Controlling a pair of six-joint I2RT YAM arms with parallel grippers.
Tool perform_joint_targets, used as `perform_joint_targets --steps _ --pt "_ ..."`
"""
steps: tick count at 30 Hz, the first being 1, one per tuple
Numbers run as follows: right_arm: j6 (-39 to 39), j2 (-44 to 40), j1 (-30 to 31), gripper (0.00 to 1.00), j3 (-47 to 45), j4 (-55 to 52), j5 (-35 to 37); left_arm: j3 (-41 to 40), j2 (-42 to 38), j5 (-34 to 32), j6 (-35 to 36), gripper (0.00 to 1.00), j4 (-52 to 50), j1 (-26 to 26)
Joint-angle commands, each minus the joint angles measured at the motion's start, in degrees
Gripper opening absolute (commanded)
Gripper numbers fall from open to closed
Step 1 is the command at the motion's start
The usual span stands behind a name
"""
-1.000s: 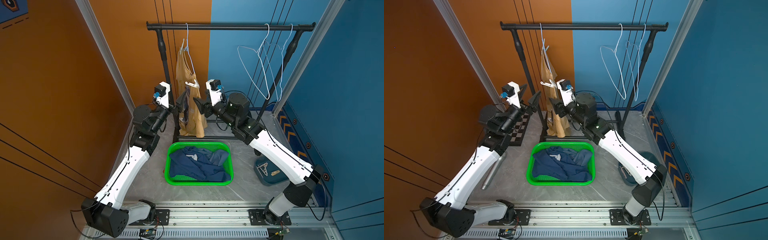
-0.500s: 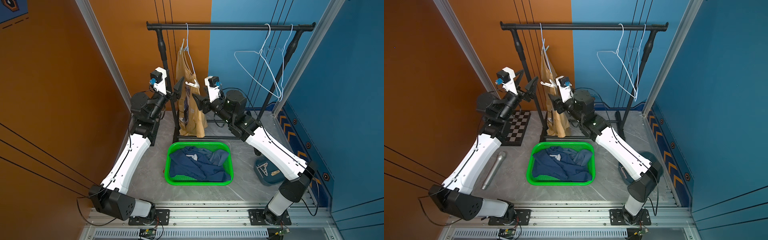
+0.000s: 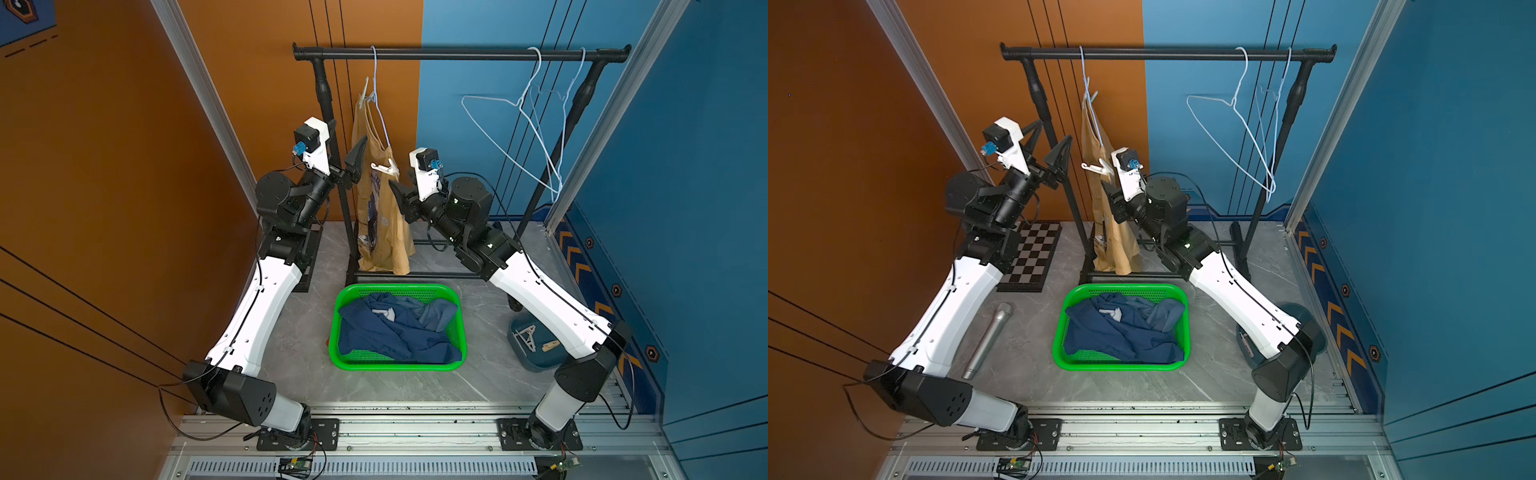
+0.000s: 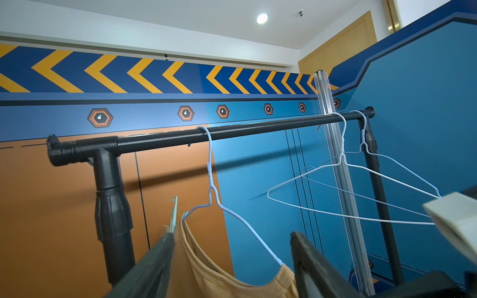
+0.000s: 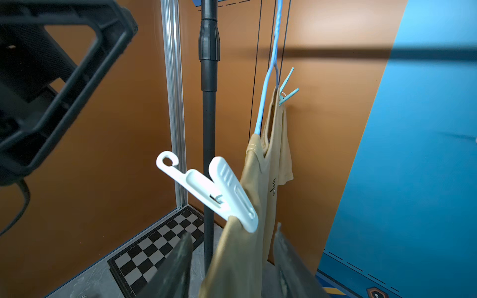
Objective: Remove the clothespins securing t-shirts to the hanger
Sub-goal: Pick up the hanger from the clothes rail.
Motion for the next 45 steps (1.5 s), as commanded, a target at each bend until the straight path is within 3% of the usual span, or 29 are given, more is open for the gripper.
perform_joint_targets --steps 1,10,20,32,42,45 --pt "-0.9 0.2 -0.4 0.47 1.6 -0.4 1.8 2.3 0.7 1.7 -1.3 0.73 1.4 0.6" --pt "-1.4 0.1 -0.6 0.35 1.6 -0.9 1.6 0.9 0.5 1.8 -1.6 0.73 1.4 0.6" --pt "-1.5 -0.3 -1.1 0.32 0.9 -2.4 2.2 -1.5 0.0 1.6 -1.6 0.73 1.4 0.7" --pt "-2.1 -0.2 -1.5 0.0 1.3 -2.0 1.9 -1.4 0.3 1.4 -1.5 0.73 1.4 0.7" --pt "-2.1 -2.0 -1.6 0.0 1.4 1.2 1.6 -0.5 0.8 1.4 -1.7 0.73 1.4 0.9" --pt "1.0 -2.8 -4.5 0.0 1.6 1.8 0.5 -0.5 1.0 1.6 -2.1 0.73 1.4 0.9"
